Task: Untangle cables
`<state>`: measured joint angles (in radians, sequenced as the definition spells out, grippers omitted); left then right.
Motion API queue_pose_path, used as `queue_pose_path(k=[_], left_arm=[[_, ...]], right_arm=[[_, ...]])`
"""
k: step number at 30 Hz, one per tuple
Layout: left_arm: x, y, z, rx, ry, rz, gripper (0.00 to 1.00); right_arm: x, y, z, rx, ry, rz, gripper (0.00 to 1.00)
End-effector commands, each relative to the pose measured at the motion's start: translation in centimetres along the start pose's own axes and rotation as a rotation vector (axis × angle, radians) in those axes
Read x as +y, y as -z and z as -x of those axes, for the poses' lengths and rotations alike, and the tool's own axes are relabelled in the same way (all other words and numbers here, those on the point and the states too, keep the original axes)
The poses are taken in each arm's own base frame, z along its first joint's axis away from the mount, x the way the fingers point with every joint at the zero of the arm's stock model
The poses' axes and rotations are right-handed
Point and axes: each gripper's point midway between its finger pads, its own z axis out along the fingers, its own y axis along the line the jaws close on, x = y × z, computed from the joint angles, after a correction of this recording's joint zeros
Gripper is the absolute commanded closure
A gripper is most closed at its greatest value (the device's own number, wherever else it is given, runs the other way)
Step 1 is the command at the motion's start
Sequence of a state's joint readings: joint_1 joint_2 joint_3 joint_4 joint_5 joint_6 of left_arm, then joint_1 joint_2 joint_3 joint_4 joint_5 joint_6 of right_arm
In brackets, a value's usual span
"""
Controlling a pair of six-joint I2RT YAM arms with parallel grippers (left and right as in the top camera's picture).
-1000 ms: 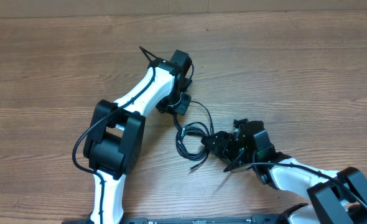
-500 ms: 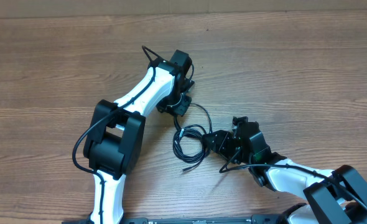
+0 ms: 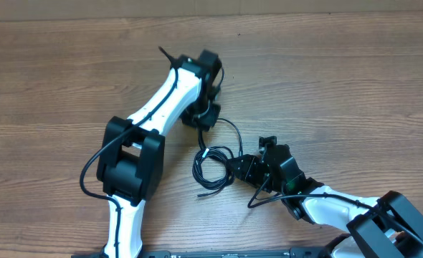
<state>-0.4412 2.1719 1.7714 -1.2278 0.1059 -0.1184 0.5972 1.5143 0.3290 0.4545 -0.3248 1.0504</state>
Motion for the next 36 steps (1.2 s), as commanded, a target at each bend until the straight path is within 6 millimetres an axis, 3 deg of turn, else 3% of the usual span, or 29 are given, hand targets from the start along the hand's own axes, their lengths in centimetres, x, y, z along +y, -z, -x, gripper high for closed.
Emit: queue_pose_path(k=[1,6,10,15,18,21,25,27,31,36], left_arm=[[-0.1,4.7,2.0,-0.073,0.195,-0.034,0.64],[0.3,7.8,0.5,-0.029,0.340,-0.028,0.58],[0.3,8.0,-1.5,0.043,0.372,-0.009,0.57],[0.8,8.8,-3.6,0.091,0.365,0.055,0.61],[0.8,10.7,-4.5,0.059,0.361,0.057,0.61],[1.9,13.5,-5.6,-0.032,0.390,0.107,0.62],[4.2,17.0,-8.5,-0.180,0.446,0.221,0.58],[4.8,17.8,-10.2,-0.247,0.462,0.229,0.58],[4.9,16.1,-12.8,-0.397,0.517,0.147,0.54],[3.2,9.9,-13.8,-0.497,0.483,-0.036,0.48]], right_arm=[[0.4,-0.2,0.3,-0.011,0.011,0.006,0.69],[0.0,-0.2,0.1,-0.002,0.002,-0.013,0.67],[0.1,-0.2,0.1,-0.004,0.002,-0.009,0.64],[-0.2,-0.2,0.0,0.001,0.000,-0.020,0.51],[-0.3,-0.2,0.0,0.003,-0.002,-0.024,0.50],[-0.4,-0.2,-0.1,0.005,0.000,-0.029,0.43],[-0.5,-0.2,-0.1,0.007,-0.004,-0.032,0.41],[-0.5,-0.2,-0.1,0.005,-0.006,-0.029,0.39],[-0.3,-0.2,0.0,0.003,-0.003,-0.022,0.37],[0.8,-0.2,0.1,0.003,0.012,0.023,0.35]])
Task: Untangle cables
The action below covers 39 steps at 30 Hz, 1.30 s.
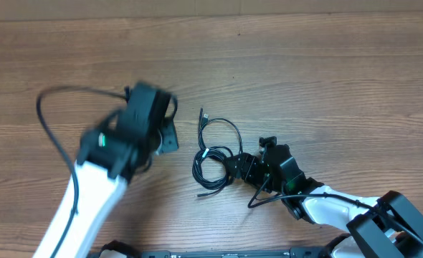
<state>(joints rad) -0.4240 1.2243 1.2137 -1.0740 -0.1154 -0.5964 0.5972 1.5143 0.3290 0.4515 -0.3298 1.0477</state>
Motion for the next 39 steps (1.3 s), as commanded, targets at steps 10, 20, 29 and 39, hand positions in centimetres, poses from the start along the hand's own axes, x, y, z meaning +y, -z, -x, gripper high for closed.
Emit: queue_pose_path(k=[10,20,29,39], left_arm=[[-1.8,-10.6,-10.6,0.257,-0.127,-0.160,0.44],[-2.3,-16.1,-13.2,0.365,-0.173,-0.102,0.61],[-2.3,-16.9,-13.3,0.371,-0.170,-0.095,0.94],[-2.7,-17.0,-13.1,0.365,-0.102,-0.100,0.96]], right_arm=[[0.9,-0.2,0.3,-0.003,-0.023,0.025,0.32],[0.8,-0.2,-0.2,0.023,-0.063,0.024,0.33],[1.2,0.1,-2.9,0.173,-0.076,0.058,0.46],[0.9,-0.1,-3.6,0.183,-0.080,0.033,0.64]])
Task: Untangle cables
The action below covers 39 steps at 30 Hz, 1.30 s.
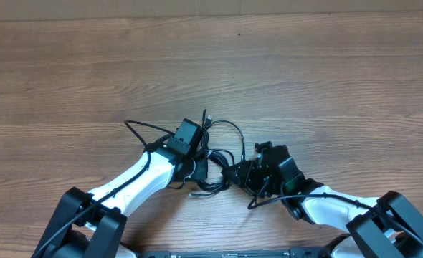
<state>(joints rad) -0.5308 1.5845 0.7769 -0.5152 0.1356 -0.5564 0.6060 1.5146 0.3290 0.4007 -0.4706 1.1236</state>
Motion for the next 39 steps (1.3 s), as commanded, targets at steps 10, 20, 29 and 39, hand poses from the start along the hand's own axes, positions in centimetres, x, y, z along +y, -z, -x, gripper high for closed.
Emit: queue_pose_path(k=[10,20,29,39], left_arm=[[-1.5,-0.4,-0.2,0.022,0.044,-0.074,0.96],[-0.2,-0.2,0.8,0.009,0.143,-0.065,0.96],[5.5,0.8,4.1,-0.051,0.382,-0.046,0.96],[6.4,1.1,4.6,-0.049,0.424,-0.086,0.96]], right_arm=[[-2.4,-0.5,-0.4,-0.070,-0.236,-0.132,0.96],[-4.9,0.0,-0.3,-0.113,-0.411,-0.277,0.96],[-4.4,1.4,-0.9,-0.035,-0.321,-0.478,0.96],[-0.9,1.5,-1.4,0.136,0.065,-0.434,0.96]])
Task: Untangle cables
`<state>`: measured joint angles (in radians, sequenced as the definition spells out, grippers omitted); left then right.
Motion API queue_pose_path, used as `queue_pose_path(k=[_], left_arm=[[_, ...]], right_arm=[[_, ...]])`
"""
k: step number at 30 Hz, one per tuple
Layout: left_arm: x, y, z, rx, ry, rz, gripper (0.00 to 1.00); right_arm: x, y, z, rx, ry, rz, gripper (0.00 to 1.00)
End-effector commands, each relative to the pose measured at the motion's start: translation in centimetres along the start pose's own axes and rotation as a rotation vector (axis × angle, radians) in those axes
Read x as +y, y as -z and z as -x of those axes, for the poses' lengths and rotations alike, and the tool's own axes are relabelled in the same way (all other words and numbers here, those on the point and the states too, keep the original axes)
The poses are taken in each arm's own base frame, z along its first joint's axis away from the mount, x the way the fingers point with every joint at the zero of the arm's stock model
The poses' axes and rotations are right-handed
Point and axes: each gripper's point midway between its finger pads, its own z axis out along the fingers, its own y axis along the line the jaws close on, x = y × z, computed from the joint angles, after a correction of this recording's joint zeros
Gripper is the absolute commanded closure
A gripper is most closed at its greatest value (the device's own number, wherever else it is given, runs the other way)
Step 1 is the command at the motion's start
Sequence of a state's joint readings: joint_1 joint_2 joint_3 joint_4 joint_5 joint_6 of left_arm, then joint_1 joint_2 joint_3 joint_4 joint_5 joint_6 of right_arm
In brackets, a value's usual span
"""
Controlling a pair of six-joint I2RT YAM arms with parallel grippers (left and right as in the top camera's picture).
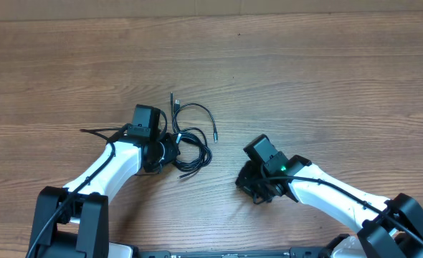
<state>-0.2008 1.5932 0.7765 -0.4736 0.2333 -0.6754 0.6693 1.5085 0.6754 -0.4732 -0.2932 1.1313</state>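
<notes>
A thin black cable (197, 154) lies in loose loops on the wooden table (326, 79) left of centre. One plug end (173, 99) points to the far side and another end (214, 134) lies to the right. My left gripper (170, 150) sits at the left edge of the loops, shut on the cable. My right gripper (249, 189) rests lower right, a short gap away from the cable, with its fingers apart and nothing between them.
The white left arm (104, 168) reaches in from the lower left and the white right arm (333, 197) from the lower right. Each arm carries its own black wiring. Nothing else lies on the tabletop.
The cable bundle has shifted left with my left gripper on it. My right gripper no longer holds the bundle and now sits lower, apart from it, turned toward the near edge.
My left gripper was at the cable's far end while the right held the coil's right side. Then the left arm was off to the left, the end lying free. Then it was at the coil's left side. Now the coil sits further left and the right has let go.
</notes>
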Motion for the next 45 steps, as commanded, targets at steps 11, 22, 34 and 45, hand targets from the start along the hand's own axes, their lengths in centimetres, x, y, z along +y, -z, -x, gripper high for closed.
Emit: queue_pose_path(k=[11,22,34,45], left_arm=[[-2.6,0.2,-2.9,0.160,-0.011,-0.157,0.96],[-3.1,0.4,-3.3,0.191,0.066,-0.183,0.96],[-3.2,0.4,-3.3,0.194,0.072,-0.185,0.96],[-4.0,0.7,-3.9,0.230,0.071,-0.233,0.96]], right_arm=[[7.0,3.1,4.3,-0.254,0.748,0.055,0.59],[5.9,2.5,6.4,-0.343,0.784,-0.060,0.66],[6.9,2.1,3.5,-0.312,0.797,-0.078,0.70],[7.1,2.3,5.0,-0.393,0.693,-0.089,0.70]])
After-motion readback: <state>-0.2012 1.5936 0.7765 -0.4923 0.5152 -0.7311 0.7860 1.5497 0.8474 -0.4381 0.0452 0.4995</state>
